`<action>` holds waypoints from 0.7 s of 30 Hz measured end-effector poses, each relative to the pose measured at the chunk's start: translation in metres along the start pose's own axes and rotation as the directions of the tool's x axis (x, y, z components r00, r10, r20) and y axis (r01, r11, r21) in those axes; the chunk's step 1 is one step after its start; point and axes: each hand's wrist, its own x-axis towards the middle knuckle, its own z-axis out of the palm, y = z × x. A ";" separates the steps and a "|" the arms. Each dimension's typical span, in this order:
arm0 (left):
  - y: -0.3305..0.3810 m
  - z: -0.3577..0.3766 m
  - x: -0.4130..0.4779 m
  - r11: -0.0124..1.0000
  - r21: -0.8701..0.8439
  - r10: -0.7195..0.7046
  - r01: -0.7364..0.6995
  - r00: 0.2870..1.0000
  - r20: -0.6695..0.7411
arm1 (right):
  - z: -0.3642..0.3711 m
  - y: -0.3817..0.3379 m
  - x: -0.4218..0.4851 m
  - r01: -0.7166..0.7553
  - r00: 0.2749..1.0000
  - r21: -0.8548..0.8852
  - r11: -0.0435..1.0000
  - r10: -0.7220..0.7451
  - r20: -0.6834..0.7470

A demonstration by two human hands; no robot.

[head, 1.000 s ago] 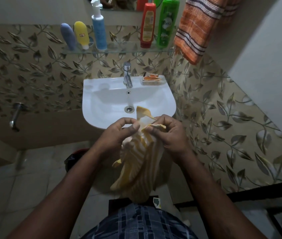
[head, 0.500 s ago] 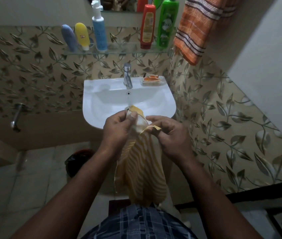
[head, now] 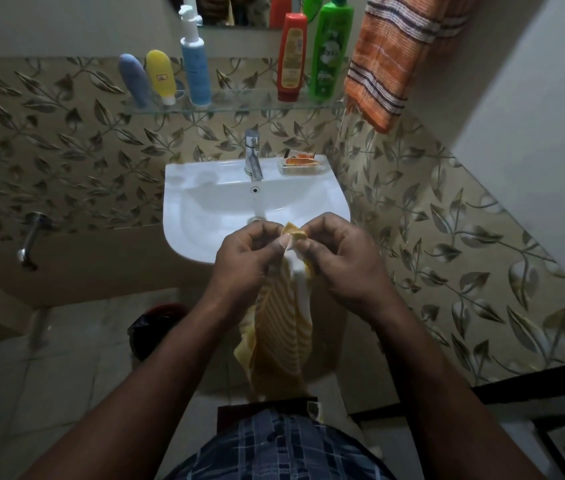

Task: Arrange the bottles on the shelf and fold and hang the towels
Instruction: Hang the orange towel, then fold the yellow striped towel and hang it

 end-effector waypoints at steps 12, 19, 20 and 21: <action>0.002 -0.009 0.005 0.996 -0.091 0.001 0.001 1.000 0.017 | -0.007 -0.011 0.009 0.008 0.973 0.042 0.999 -0.017 0.231; 0.000 -0.014 0.007 0.998 -0.066 -0.010 0.015 0.997 0.077 | 0.001 -0.006 0.015 0.026 0.996 0.058 0.998 -0.021 -0.083; 0.001 -0.015 0.006 0.997 -0.079 -0.017 0.024 0.996 0.090 | 0.002 -0.005 0.016 0.012 0.994 0.076 0.997 -0.004 -0.111; 0.001 -0.015 0.006 0.995 -0.096 -0.022 0.032 0.995 0.102 | 0.001 -0.004 0.017 -0.002 0.994 0.095 0.995 0.012 -0.111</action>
